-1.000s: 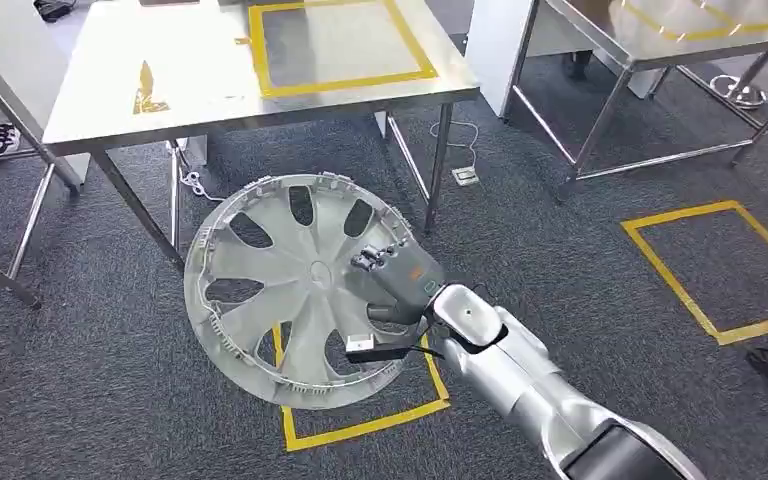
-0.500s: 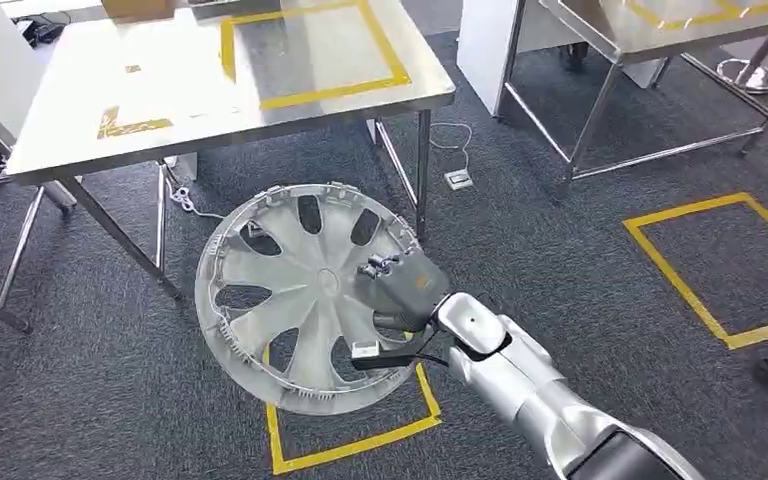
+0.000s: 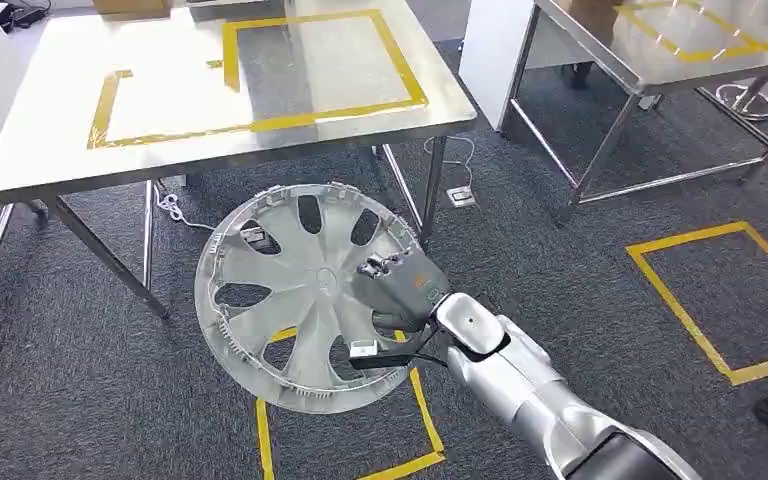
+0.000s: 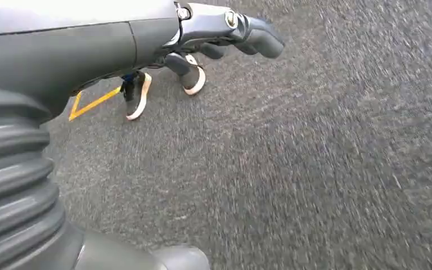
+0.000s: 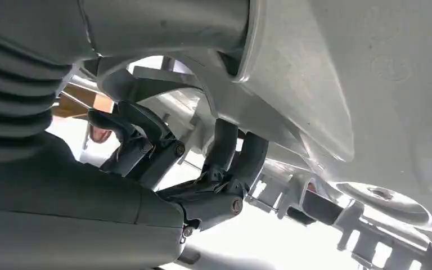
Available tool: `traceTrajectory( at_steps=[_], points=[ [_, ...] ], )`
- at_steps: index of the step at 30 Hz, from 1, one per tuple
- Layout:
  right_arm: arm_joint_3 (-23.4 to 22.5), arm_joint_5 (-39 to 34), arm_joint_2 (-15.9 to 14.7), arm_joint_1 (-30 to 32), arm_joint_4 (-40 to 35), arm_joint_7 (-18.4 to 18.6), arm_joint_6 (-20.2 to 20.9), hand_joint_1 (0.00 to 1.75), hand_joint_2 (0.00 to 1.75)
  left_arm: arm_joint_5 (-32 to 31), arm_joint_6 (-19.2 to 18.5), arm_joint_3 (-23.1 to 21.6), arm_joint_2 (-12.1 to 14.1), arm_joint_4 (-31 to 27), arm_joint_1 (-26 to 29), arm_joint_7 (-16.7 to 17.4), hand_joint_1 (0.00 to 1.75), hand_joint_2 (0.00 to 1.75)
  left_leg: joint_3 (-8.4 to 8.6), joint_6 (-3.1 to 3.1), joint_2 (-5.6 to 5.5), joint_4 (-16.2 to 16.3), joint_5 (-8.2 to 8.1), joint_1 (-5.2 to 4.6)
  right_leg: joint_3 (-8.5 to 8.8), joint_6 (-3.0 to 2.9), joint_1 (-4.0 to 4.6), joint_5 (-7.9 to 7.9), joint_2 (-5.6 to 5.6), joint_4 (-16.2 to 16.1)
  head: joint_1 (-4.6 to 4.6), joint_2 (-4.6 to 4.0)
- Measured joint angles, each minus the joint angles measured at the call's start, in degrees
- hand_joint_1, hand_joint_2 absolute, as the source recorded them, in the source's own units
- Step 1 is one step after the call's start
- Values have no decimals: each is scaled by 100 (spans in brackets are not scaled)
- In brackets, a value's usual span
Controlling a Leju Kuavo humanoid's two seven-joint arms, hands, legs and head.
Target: Take the parts from the cabinet and place them on the table.
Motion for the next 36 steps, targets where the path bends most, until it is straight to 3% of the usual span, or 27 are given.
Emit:
traceTrajectory(
  at_steps=[1,2,3,4,6,8,10,11,13,14,15,16,18,19,20,21,22,25,26,29,30,31,32,34,35,36],
  points=[
    [0,0,0,10,0,9,0,175,0,-2,-2,0,-9,0,3,6,0,175,108,-3,-9,0,-74,-2,-28,-13,1,89,0,-240,0,0],
    [-6,0,-6,16,0,20,0,175,0,-7,-2,0,-15,0,2,11,0,175,223,-15,-13,0,-160,-5,-2,-43,9,415,-1,-610,2,0],
    [-11,0,-13,21,0,28,-4,175,0,-13,-2,0,-20,0,1,22,0,175,319,-32,-13,-1,-241,-9,42,-96,27,938,-7,-1020,2,0],
    [-15,2,-24,33,0,39,-9,175,0,-18,-4,0,-26,4,18,26,0,175,340,-47,-17,-7,-306,-7,55,-157,51,1580,-36,-1399,0,0],
    [-44,2,-35,67,-18,72,-31,175,0,-50,-13,-4,-31,7,-15,46,0,175,444,-127,-61,13,-475,-34,117,-179,94,1482,-9,-1398,0,0],
    [-63,17,-39,91,-63,114,-39,175,0,-61,-15,-9,-35,9,-4,57,0,175,571,-209,-60,124,-416,-41,229,-268,74,1587,12,-1474,7,0],
    [-70,20,-37,92,-120,118,-48,175,0,-70,-15,-11,-28,7,-24,55,0,175,489,-248,9,391,-493,-31,424,-345,41,1571,4,-1499,-7,0],
    [-76,20,-35,81,-151,120,-48,175,0,-70,-17,-11,-28,7,-37,39,0,175,310,-281,31,687,-582,-24,452,-369,41,1544,4,-1498,-57,0],
    [-85,24,-37,83,-184,120,-35,175,0,-89,-20,-13,-28,7,-51,26,0,175,-201,-341,41,1415,-958,-4,516,-379,41,1449,4,-1498,-50,0],
    [-85,33,-37,93,-201,120,-22,175,0,-105,-24,-15,-28,7,-47,24,0,175,-383,-364,45,1605,-1058,8,556,-375,40,1410,7,-1497,-55,0],
    [-85,37,-37,99,-214,118,-15,175,0,-111,-31,-15,-26,7,-43,35,0,175,-465,-373,50,1589,-999,21,604,-365,33,1369,18,-1496,-48,0],
    [-85,44,-37,97,-229,120,2,175,0,-124,-31,-15,-22,7,-44,37,0,175,-447,-376,54,1371,-795,32,665,-343,20,1325,27,-1494,-55,0],
    [-85,68,-35,70,-295,140,35,175,0,-146,-31,-15,-15,2,-55,42,0,175,-193,-400,79,420,-44,67,811,-285,-17,1212,34,-1486,-50,0],
    [-85,114,-24,48,-328,160,57,175,0,-155,-33,-17,-17,4,-47,50,0,175,-117,-436,91,105,170,87,822,-244,-21,1156,28,-1487,-55,0],
    [-85,171,-20,6,-361,210,96,175,0,-162,-59,-18,-31,15,-68,83,0,175,-161,-380,97,55,-105,42,862,-213,-13,1140,50,-1465,-79,0],
    [-85,220,-2,-42,-395,254,144,175,0,-173,-63,-22,-31,13,-85,94,0,175,-101,-269,122,91,-69,34,840,-178,4,1117,49,-1484,-84,0],
    [-85,243,0,-58,-424,267,177,175,0,-175,-63,-24,-31,11,-82,98,0,175,-108,-214,105,99,18,31,859,-137,6,1074,42,-1495,-72,0],
    [-85,299,17,-132,-538,297,265,175,0,-173,-63,-24,-48,7,-91,131,0,175,-38,-93,87,56,-1,52,887,-50,-16,1001,18,-1442,-59,0],
    [-83,332,26,-208,-562,312,295,175,0,-170,-61,-24,-48,7,-108,129,0,175,0,-46,86,44,-31,53,703,-24,-6,873,-3,-1109,-40,0],
    [-83,372,31,-305,-562,343,350,175,0,-153,-61,-24,-59,7,-121,133,0,175,86,10,82,38,-129,42,-166,7,-7,465,-11,234,-31,0],
    [-83,393,28,-306,-560,343,376,175,0,-151,-61,-24,-57,7,-115,136,0,175,128,8,69,39,-167,40,-361,-2,-6,516,-11,426,-26,0],
    [-83,398,26,-306,-560,345,400,175,0,-151,-61,-26,-59,7,-110,142,0,175,182,0,53,39,-210,38,-435,-18,-3,720,-11,346,-24,0],
    [-83,398,26,-315,-560,350,411,175,0,-151,-61,-24,-61,7,-111,146,0,175,244,-10,38,39,-255,33,-383,-44,3,1023,-11,35,-22,0],
    [-83,394,26,-359,-560,352,417,175,0,-151,-61,-26,-81,7,-120,177,0,175,394,-27,31,36,-355,20,-42,-139,31,1755,-13,-1008,-22,0],
    [-83,387,22,-390,-560,350,417,175,0,-151,-63,-26,-107,15,-112,197,0,175,386,-40,35,28,-399,19,61,-201,67,1893,-29,-1363,-26,0],
    [-85,378,20,-433,-560,341,422,175,0,-151,-63,-26,-114,15,-127,201,0,175,416,-94,23,39,-441,-18,168,-222,100,1781,-36,-1479,-39,0]
  ],
)
